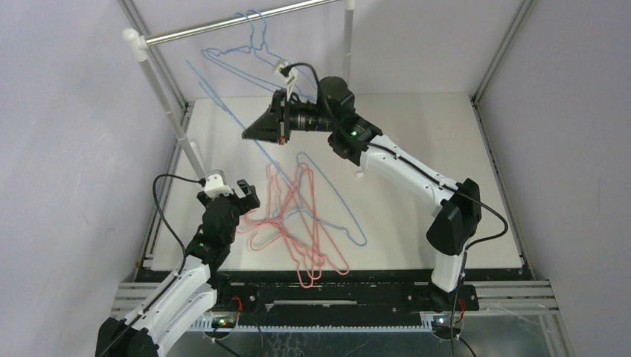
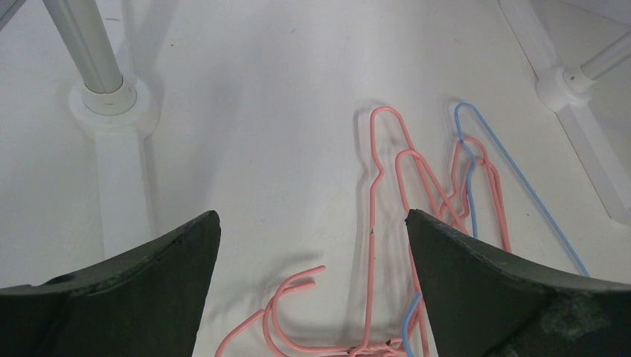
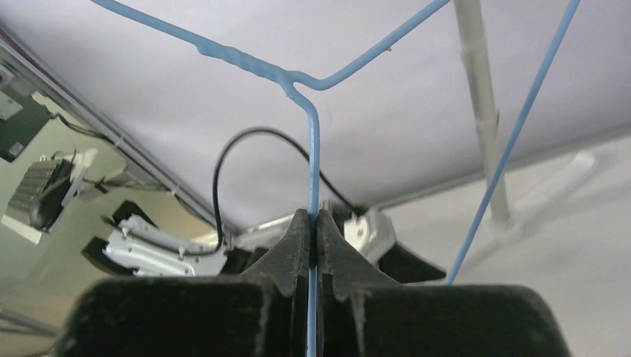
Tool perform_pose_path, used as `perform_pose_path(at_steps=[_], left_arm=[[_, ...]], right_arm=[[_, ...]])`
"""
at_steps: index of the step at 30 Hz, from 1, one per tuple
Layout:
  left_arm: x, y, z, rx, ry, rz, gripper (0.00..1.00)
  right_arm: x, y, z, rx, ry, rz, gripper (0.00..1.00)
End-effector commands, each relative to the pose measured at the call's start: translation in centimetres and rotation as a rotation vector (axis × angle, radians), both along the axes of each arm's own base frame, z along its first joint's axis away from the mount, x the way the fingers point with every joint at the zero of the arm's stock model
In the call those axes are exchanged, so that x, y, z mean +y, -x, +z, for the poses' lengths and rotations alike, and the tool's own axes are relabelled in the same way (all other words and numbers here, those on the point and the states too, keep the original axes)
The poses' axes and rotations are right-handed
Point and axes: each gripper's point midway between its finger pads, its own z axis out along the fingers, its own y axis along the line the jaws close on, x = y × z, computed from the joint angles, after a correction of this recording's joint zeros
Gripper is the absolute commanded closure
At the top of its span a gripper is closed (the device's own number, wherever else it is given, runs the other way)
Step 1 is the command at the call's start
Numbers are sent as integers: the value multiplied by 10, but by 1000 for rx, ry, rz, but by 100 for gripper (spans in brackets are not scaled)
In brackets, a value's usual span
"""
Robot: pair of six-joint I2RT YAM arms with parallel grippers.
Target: Organize the hangers
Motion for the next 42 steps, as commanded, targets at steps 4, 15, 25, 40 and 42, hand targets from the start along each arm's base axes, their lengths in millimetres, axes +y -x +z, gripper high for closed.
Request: perform_pose_path(at_steps=[4,15,25,40,42], left_arm=[[-2,-1,7,-32,15,-6,0],[-1,1,8,-38,14,-2,0],[-2,0,8,-37,20,-6,0],[-2,0,9,-39,19,-7,0],[-2,0,9,-41,19,-7,0]], right_arm=[[-6,-29,78,-128,-185,-127,93],[6,-91,82,-85,-240,-224,92],[3,-117,93,-102,-300,-295,89],[11,-157,71,2,-315,-390,86],[11,-160,68,12,-306,-402,86]])
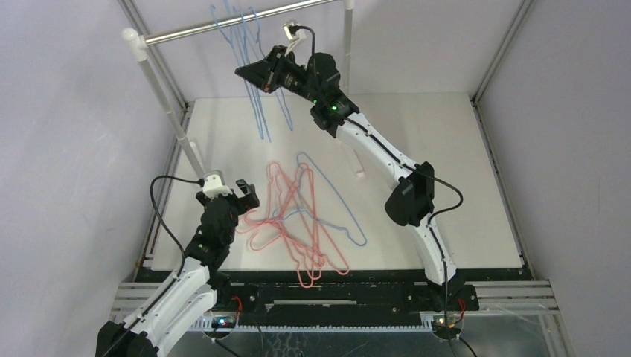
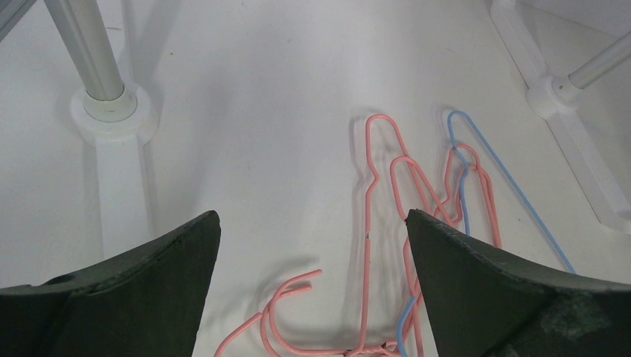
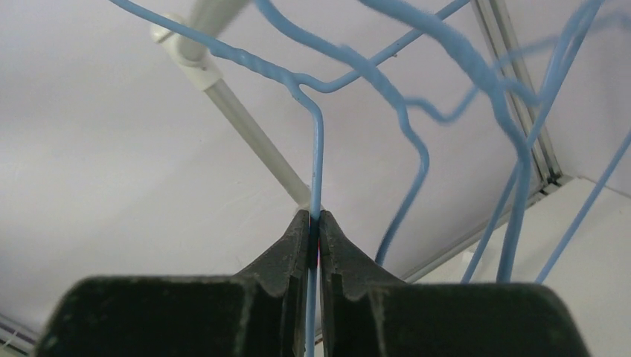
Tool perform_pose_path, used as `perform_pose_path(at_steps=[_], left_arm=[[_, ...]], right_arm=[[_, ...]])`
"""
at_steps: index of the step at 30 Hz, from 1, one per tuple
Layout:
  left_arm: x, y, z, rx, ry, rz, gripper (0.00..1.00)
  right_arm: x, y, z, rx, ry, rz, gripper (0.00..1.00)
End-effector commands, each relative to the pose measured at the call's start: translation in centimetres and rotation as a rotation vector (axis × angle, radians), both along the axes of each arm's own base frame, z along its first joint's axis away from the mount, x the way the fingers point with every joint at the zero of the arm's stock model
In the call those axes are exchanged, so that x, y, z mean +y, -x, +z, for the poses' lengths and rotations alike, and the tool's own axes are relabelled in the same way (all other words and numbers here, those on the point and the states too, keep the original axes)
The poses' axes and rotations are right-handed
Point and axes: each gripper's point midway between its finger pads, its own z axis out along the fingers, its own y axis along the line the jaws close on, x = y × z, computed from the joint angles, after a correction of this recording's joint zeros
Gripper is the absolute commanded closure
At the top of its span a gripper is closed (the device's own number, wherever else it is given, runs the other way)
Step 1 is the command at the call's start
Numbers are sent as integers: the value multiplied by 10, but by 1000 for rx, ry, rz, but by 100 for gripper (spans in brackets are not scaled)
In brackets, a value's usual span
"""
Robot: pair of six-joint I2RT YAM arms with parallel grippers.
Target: Organize the hangers
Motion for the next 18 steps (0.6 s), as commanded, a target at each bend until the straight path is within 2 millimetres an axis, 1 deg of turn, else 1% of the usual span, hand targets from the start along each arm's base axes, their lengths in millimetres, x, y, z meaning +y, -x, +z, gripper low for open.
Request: perform_pose_path(at_steps=[1,4,9,13,14,15,18], left_arm=[[-2,0,3,-18,11,-7,0],[-2,0,3,-17,10,-7,0],[-1,0,2,-13,5,-4,1],[0,0,3,-16,4,1,0],[-1,0,3,-16,3,-2,1],[0,0,4,-19,4,-2,1],[0,0,3,-17,3,-1,0]], right_arm=[[-10,-4,25,-11,-59,-39,86],[-11,-6,19,10,-49,-40,86],[-15,-3,16,20,-40,-46,80],[-18,-1,11,39,-20,-59,72],[-19,-1,9,43,-13,-61,69],[-21,2,11,40,-12,-62,68],[-24,10,10,22,-2,-60,59]])
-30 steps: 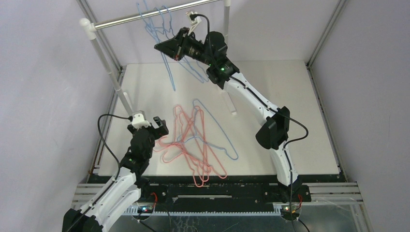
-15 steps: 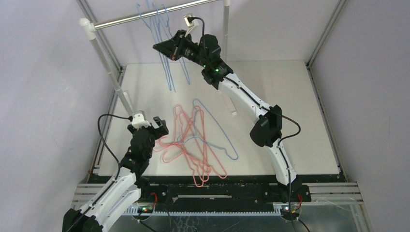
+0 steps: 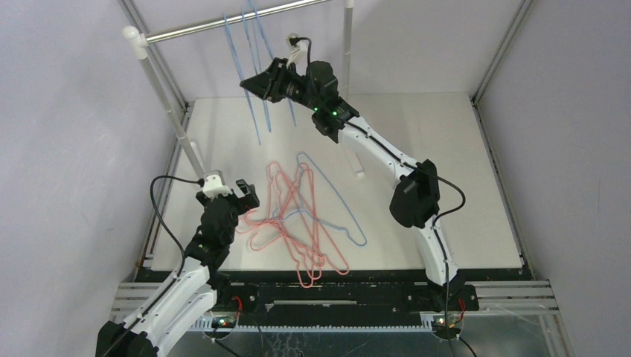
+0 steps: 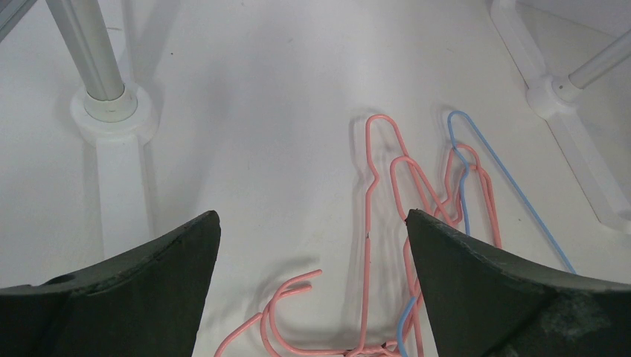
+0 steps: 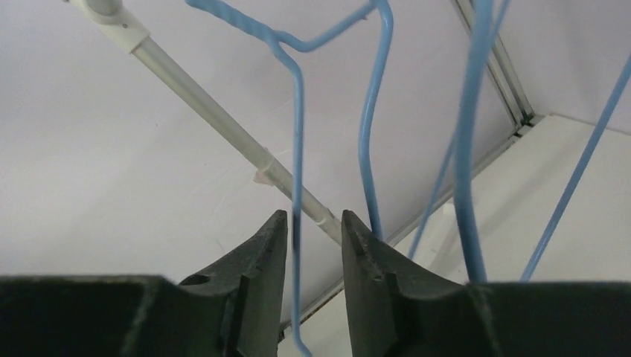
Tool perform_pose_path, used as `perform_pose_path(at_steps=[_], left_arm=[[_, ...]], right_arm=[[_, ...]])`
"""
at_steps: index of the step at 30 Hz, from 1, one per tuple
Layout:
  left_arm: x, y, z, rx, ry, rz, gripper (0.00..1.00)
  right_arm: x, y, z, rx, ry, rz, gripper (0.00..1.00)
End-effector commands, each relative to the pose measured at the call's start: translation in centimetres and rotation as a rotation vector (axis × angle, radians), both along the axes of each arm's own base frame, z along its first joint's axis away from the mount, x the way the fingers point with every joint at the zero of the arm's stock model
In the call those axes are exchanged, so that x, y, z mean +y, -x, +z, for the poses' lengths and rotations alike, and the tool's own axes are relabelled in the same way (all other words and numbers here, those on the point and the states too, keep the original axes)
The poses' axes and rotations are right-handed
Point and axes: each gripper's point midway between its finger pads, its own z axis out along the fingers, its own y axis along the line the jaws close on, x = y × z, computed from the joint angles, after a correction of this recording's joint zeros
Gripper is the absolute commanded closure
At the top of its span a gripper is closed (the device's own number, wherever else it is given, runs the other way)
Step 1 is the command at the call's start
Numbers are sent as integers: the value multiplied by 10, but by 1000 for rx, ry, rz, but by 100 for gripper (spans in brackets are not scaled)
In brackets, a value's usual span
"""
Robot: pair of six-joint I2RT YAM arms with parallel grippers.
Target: Organize the hangers
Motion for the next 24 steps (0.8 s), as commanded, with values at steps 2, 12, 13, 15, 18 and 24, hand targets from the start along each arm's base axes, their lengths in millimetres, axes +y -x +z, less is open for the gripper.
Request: perform_pose_path(at_steps=[2,12,13,15,18,24], left_arm=[[-1,0,3,-17,3,-2,0],[-1,0,3,-17,3,-3,1],[0,1,3,-19,4,-1,1],[0,1,4,-23,5,0,1],[1,2,4,-24,6,1,0],[0,1,2,-17,5,-1,1]], right_arm=[[-26,33,62,-125,-54,-14,56],[-60,74,47,-177,36,-86,13],[-65,78,45,-179,43,-96,12],[-75,81,36,-182,73,-135,12],[-94,87,26,-194,125,-210,11],[-143,98,3,-216,257,-388,9]])
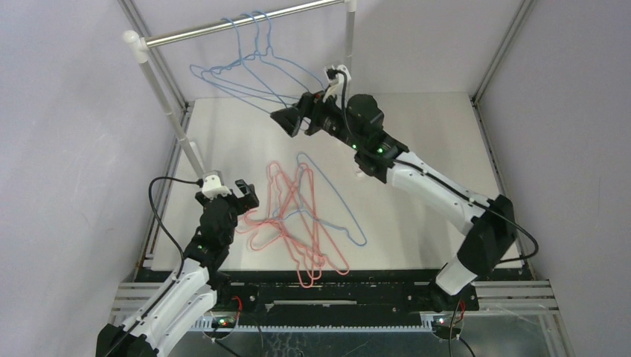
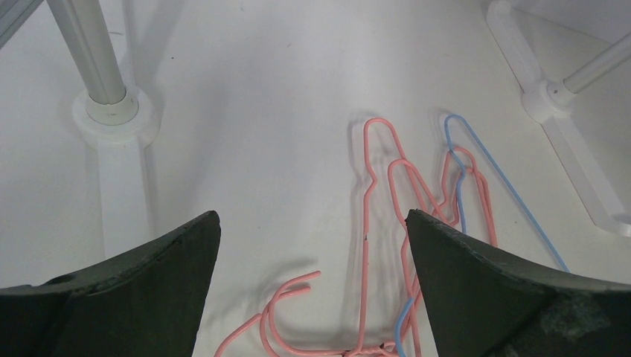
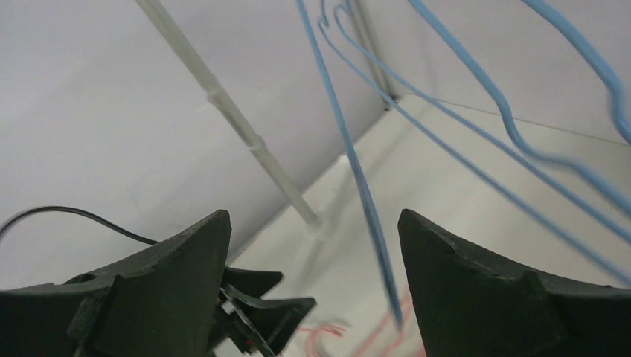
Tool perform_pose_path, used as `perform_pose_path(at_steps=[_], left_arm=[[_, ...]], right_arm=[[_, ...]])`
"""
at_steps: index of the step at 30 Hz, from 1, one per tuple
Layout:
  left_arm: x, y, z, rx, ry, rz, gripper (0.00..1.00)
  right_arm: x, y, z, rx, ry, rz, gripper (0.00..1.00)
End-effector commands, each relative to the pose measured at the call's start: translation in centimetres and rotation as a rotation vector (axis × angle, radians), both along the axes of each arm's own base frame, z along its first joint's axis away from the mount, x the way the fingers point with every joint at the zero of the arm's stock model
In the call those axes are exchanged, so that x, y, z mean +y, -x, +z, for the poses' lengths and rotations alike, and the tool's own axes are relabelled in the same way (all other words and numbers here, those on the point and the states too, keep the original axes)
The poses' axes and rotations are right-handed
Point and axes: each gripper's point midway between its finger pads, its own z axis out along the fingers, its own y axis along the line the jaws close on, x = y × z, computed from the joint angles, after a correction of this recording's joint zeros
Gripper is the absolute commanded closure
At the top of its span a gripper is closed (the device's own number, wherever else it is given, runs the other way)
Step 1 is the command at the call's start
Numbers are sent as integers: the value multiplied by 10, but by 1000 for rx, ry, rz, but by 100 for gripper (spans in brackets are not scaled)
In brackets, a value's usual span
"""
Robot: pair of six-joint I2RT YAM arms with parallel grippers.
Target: Organize the hangers
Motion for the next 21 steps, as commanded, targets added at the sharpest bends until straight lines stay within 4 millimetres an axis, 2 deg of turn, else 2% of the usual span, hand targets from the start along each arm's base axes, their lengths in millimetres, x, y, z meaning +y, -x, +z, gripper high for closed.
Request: perform_pose_path(at_steps=[1,5,10,14,18,21], left_arm=[[-1,0,-2,-5,0,-2,0],[-2,-1,-3,0,-2,-4,0],[-2,-2,-5,8,-5,-4,0],[-2,-3,-6,10,-3,-3,1],[-2,-3,-7,13,-6,-4,1],[-3,-4,-9,19,-6,-5,0]], right_arm=[[-45,1,9,-93,75,-189,9],[-71,1,-20,-55,164,-283,9],[-81,19,-64,-7,331,-320,10],[-84,51,-120,61,464,-280,14],[-94,88,-185,152,578,-194,25],[-100,108,-227,223,658,-145,29]])
